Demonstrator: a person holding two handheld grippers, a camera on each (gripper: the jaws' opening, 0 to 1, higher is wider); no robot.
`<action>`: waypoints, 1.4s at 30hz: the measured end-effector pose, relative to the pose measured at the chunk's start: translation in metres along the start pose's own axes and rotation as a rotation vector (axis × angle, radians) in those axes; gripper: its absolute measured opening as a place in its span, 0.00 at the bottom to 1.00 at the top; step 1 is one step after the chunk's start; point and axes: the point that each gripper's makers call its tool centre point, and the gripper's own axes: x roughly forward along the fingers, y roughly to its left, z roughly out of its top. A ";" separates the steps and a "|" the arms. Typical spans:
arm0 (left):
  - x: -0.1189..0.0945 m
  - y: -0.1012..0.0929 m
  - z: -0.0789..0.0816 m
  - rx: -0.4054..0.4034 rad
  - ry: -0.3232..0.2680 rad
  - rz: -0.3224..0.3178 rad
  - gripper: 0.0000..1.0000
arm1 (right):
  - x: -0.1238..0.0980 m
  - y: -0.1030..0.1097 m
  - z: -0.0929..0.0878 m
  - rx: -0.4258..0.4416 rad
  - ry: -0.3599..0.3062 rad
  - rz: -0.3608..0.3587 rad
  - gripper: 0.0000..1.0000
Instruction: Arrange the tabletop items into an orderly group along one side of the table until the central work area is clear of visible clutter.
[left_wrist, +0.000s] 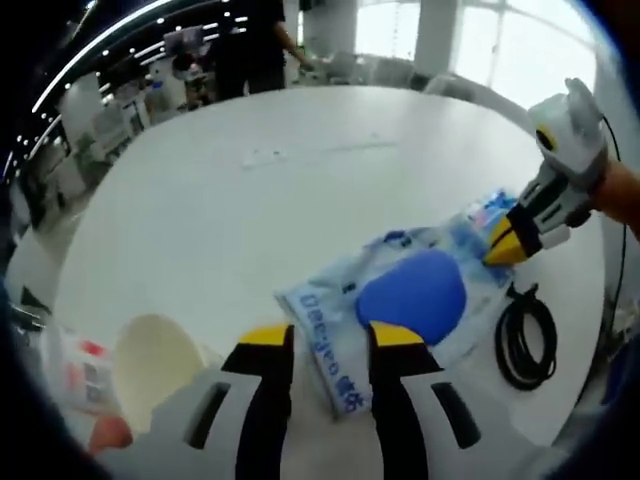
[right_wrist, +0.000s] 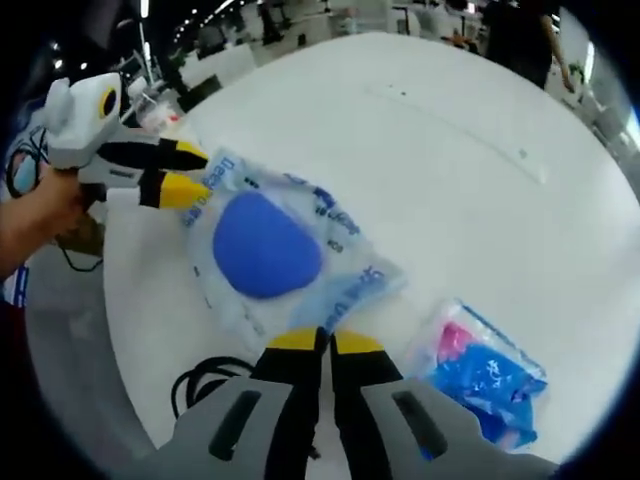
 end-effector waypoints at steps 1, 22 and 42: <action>-0.001 0.000 0.003 0.004 -0.009 0.002 0.29 | 0.000 0.000 0.000 0.001 0.000 -0.001 0.03; 0.000 -0.038 -0.003 0.019 -0.050 -0.098 0.24 | 0.002 0.003 0.001 0.001 -0.004 -0.008 0.03; 0.025 -0.034 -0.023 0.049 0.024 -0.081 0.22 | 0.007 -0.002 0.001 0.011 -0.003 -0.006 0.04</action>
